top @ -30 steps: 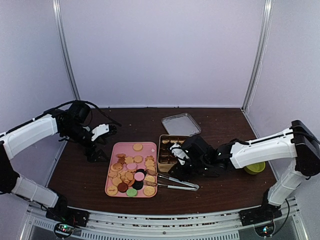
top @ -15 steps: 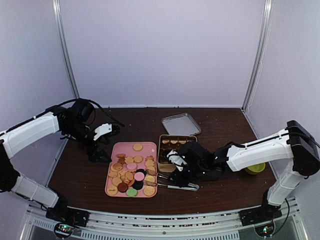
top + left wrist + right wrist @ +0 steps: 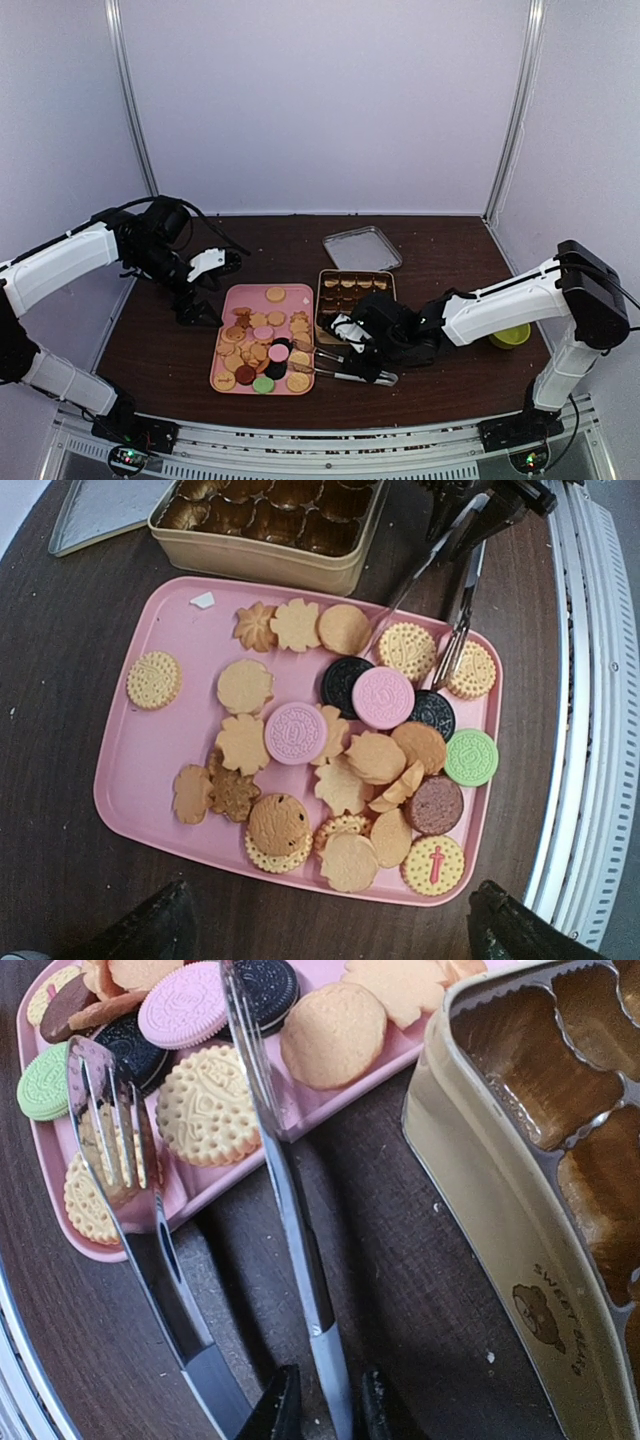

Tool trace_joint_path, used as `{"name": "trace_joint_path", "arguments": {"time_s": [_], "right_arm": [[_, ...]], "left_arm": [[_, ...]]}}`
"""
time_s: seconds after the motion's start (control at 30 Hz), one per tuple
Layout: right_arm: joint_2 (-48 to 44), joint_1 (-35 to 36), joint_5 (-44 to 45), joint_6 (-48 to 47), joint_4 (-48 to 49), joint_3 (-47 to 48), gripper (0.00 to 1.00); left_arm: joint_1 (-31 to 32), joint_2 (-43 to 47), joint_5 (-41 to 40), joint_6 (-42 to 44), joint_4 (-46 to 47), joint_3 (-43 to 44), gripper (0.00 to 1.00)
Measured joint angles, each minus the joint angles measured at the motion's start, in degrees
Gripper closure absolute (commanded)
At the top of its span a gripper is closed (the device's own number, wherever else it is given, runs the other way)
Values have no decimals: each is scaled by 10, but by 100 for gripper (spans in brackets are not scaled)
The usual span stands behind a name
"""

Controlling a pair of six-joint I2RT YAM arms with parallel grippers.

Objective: Pack the cookies
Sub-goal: Pick up the clamp from the plate, then pass from the right arm to the left

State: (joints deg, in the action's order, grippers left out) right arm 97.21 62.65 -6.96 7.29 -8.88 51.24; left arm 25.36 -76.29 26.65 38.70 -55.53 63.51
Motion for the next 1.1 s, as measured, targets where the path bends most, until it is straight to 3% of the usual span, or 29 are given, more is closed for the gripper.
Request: {"name": "trace_joint_path", "arguments": {"time_s": [0.2, 0.73, 0.97, 1.1], "right_arm": [[7, 1, -1, -14, -15, 9, 100], [-38, 31, 67, -28, -79, 53, 100], [-45, 62, 104, -26, -106, 153, 100], [-39, 78, 113, -26, -120, 198, 100]], "left_arm": [[5, -7, 1, 5, -13, 15, 3], [58, -9, 13, 18, -82, 71, 8], [99, 17, 32, 22, -123, 122, 18], [123, 25, 28, 35, -127, 141, 34]]}}
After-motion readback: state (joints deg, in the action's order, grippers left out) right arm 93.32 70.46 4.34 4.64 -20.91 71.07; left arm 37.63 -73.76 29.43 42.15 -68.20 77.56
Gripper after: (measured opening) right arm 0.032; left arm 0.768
